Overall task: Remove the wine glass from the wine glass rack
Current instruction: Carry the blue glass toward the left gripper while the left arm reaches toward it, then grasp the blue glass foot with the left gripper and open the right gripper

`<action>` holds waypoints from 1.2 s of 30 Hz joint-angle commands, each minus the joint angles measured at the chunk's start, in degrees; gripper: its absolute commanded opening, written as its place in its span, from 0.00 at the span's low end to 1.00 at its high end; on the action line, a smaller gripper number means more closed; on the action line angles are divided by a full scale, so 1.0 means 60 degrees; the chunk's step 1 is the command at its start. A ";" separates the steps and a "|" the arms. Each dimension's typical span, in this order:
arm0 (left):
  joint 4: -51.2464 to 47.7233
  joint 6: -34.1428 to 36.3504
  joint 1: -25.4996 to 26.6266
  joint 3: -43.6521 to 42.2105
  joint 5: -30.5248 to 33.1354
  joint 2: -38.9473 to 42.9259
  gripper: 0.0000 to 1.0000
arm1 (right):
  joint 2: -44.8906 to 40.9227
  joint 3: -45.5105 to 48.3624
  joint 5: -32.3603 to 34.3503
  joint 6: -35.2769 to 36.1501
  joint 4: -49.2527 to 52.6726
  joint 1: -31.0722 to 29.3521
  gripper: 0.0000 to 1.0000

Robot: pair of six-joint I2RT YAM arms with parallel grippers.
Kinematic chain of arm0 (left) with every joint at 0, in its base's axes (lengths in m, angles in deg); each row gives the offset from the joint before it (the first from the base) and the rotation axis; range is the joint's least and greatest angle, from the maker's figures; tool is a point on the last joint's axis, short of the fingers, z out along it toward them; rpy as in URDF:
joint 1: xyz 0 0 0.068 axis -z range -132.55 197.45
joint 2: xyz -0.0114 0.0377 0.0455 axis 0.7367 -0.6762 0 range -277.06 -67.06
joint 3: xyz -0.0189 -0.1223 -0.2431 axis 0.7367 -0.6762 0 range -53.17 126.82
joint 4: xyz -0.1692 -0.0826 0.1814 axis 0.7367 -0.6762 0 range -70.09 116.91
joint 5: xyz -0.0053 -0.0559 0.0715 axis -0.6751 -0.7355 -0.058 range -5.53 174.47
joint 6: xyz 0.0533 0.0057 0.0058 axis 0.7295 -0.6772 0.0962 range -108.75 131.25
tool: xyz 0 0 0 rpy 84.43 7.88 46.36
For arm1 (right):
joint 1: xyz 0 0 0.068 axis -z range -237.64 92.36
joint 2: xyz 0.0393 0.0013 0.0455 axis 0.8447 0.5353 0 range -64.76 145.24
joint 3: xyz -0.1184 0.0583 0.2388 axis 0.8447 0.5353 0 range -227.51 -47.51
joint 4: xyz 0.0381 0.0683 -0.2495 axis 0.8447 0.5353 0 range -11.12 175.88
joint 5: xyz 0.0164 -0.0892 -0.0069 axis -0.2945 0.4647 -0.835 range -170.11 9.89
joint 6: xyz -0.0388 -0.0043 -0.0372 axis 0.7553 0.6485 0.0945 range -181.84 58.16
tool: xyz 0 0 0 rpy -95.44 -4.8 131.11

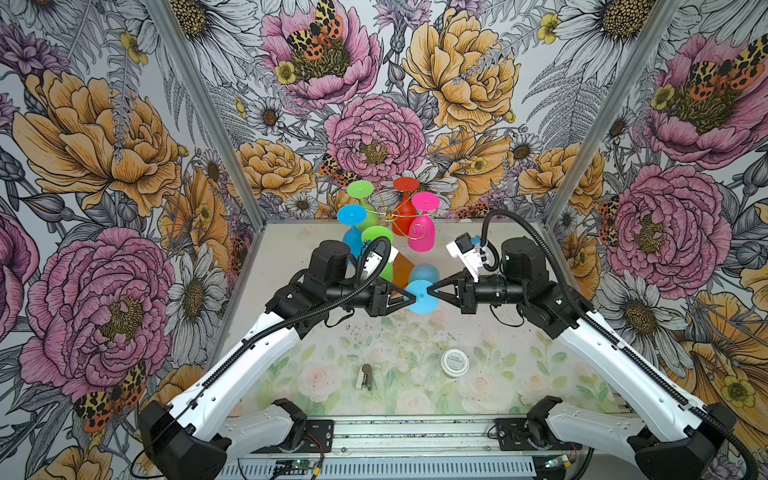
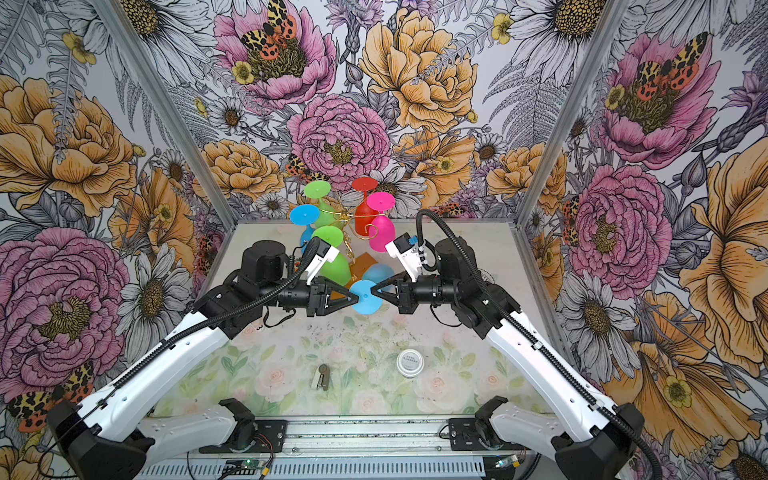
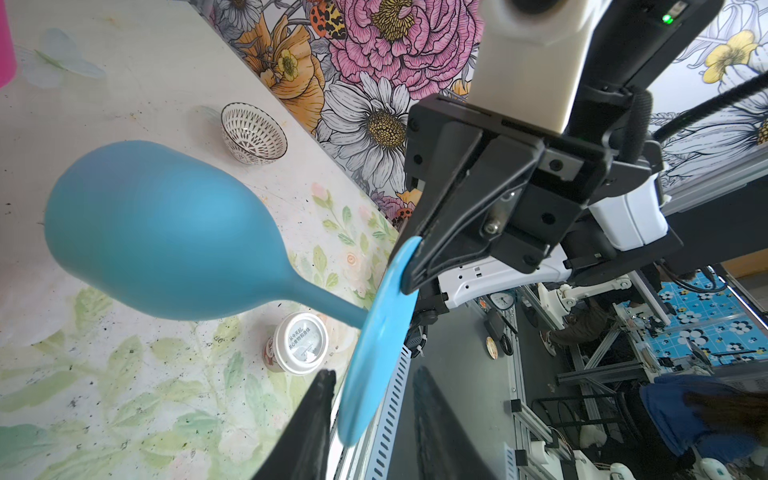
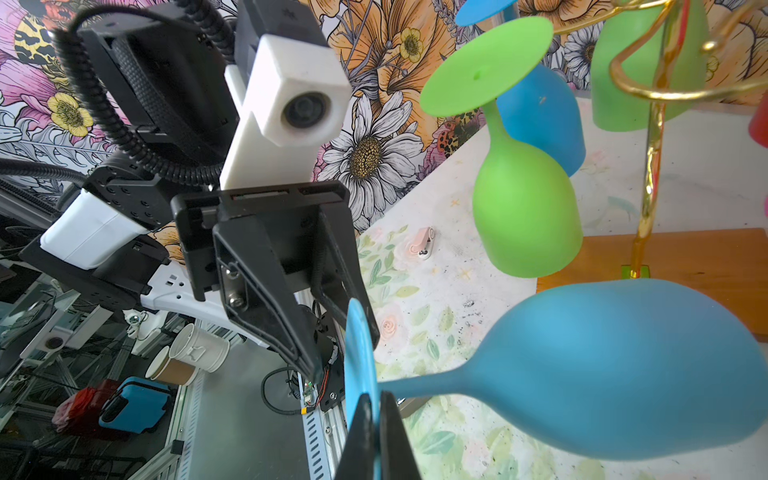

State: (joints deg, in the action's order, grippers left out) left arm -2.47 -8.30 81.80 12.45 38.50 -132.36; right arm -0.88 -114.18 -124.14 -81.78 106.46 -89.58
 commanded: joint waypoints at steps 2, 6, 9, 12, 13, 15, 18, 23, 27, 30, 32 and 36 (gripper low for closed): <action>0.0014 0.0182 0.0102 0.0275 -0.0328 -0.0090 0.29 | -0.0185 -0.0262 0.0174 0.0176 -0.0208 -0.0061 0.00; 0.0013 0.0190 0.0096 0.0305 -0.0356 -0.0111 0.21 | -0.0216 -0.0189 0.0207 0.0146 -0.0203 -0.0069 0.00; 0.0018 0.0203 0.0126 0.0303 -0.0366 -0.0089 0.16 | -0.0259 -0.0158 0.0278 0.0125 -0.0207 -0.0067 0.00; 0.0016 0.0215 0.0120 0.0297 -0.0401 -0.0052 0.13 | -0.0289 -0.0138 0.0320 0.0125 -0.0203 -0.0067 0.00; 0.0007 0.0219 0.0120 0.0294 -0.0413 -0.0056 0.12 | -0.0290 -0.0124 0.0334 0.0118 -0.0195 -0.0067 0.00; 0.0016 0.0241 0.0121 0.0293 -0.0421 -0.0036 0.11 | -0.0297 -0.0104 0.0365 0.0116 -0.0201 -0.0067 0.00; 0.0009 0.0255 0.0128 0.0263 -0.0409 -0.0027 0.09 | -0.0330 -0.0072 0.0393 0.0102 -0.0194 -0.0069 0.00; 0.0018 0.0325 0.0134 0.0216 -0.0441 -0.0010 0.05 | -0.0394 -0.0009 0.0435 0.0059 -0.0200 -0.0067 0.00; 0.0010 0.0383 0.0149 0.0195 -0.0480 0.0006 0.02 | -0.0449 -0.0006 0.0532 0.0017 -0.0201 -0.0075 0.02; 0.0013 0.0413 0.0162 0.0158 -0.0558 -0.0006 0.00 | -0.0480 -0.0006 0.0552 -0.0016 -0.0188 -0.0067 0.08; 0.0014 0.0436 0.0160 0.0149 -0.0648 -0.0008 0.00 | -0.0534 -0.0006 0.0573 -0.0065 -0.0186 -0.0067 0.14; 0.0009 0.0497 0.0174 0.0097 -0.0687 0.0025 0.00 | -0.0792 0.0059 0.0759 -0.0127 -0.0164 -0.0037 0.25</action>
State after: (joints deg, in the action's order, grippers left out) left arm -2.67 -6.70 82.35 12.52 35.33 -133.08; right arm -3.15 -114.07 -121.32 -82.44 106.76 -89.60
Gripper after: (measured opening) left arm 0.062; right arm 0.233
